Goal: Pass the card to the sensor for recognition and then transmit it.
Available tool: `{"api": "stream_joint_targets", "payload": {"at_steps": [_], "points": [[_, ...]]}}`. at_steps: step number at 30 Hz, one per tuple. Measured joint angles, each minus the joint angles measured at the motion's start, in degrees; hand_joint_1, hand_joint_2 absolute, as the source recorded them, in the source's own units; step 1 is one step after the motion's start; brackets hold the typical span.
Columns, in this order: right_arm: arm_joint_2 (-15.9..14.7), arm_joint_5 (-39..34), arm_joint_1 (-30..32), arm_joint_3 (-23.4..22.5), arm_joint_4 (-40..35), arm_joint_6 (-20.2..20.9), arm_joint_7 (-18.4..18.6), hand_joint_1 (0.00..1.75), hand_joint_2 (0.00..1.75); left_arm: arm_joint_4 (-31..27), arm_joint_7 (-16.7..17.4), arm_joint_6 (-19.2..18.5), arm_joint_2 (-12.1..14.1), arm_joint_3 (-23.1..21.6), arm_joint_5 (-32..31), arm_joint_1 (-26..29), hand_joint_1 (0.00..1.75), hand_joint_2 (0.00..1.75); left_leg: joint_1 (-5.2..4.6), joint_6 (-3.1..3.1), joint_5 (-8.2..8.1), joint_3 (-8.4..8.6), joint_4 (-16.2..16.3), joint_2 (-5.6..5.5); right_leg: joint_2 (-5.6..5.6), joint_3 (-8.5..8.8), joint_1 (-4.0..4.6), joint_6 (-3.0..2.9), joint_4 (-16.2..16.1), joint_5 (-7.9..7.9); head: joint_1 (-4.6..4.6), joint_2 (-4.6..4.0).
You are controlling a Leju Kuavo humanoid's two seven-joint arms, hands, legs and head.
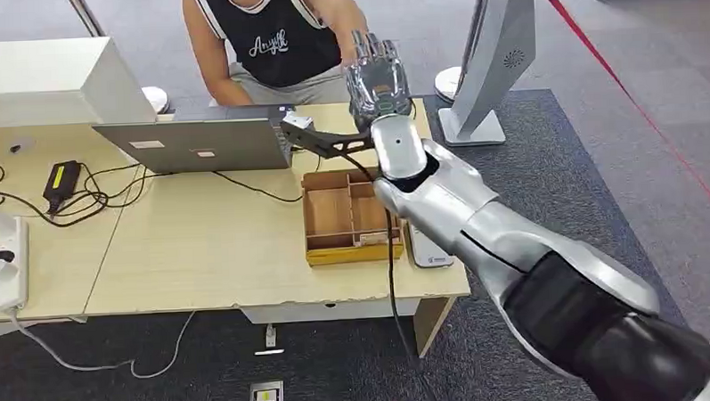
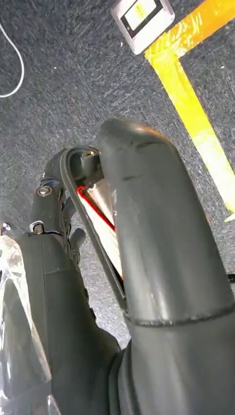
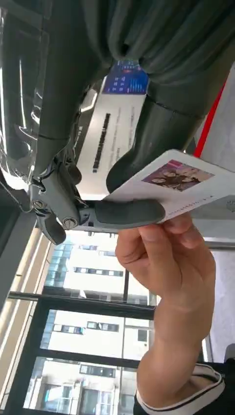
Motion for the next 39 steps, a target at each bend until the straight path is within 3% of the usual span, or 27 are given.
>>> {"api": "stream_joint_targets", "payload": {"at_steps": [7,8,9,12,13,39], "points": [[0.63,-0.13,-0.01,0.33,2.38,0.0,0.29,1.75,1.75,0.0,0.0,0.04,0.02,0.0,0.33,0.43,0.0,0.0,0.0,0.0,0.0,-0.01,0.0,0.0,0.0,-0.03,0.0,0.0,0.0,-0.01,0.02,0.0],[0.68,-0.13,-0.01,0.37,2.67,0.0,0.29,1.13,1.75,0.0,0.0,0.04,0.02,0.0,0.33,0.47,0.0,0.0,0.0,0.0,0.0,-0.01,0.0,0.0,0.0,-0.03,0.0,0.0,0.0,-0.01,0.02,-0.02],[0.74,-0.13,-0.01,0.39,2.89,0.0,0.29,0.0,1.75,0.0,0.0,0.04,0.02,0.0,0.35,0.51,0.0,0.0,0.0,0.0,0.0,-0.01,0.0,0.0,0.0,-0.03,0.0,0.0,0.0,-0.01,0.02,0.0],[0.83,-0.42,0.0,0.59,3.48,-0.04,0.57,0.0,1.75,0.0,0.0,0.09,0.04,0.0,0.44,0.55,0.0,0.0,0.0,0.0,0.0,-0.01,0.0,0.0,0.0,-0.03,0.0,0.0,0.0,-0.01,0.02,0.0],[0.83,-0.5,0.0,0.7,3.65,-0.09,0.87,0.0,0.0,0.0,0.0,0.09,0.04,0.0,0.5,0.59,0.0,0.0,0.0,0.0,0.0,-0.01,0.0,0.0,0.0,-0.03,0.0,0.0,0.0,-0.01,0.02,-0.02],[-1.49,-0.66,0.09,1.31,5.03,-1.27,4.13,0.0,0.0,0.0,1.37,0.02,0.02,-0.07,-1.09,0.59,0.0,0.0,0.0,-0.01,0.0,0.02,0.01,0.02,0.01,-0.03,0.0,-0.02,-0.01,0.02,0.02,0.0]]}}
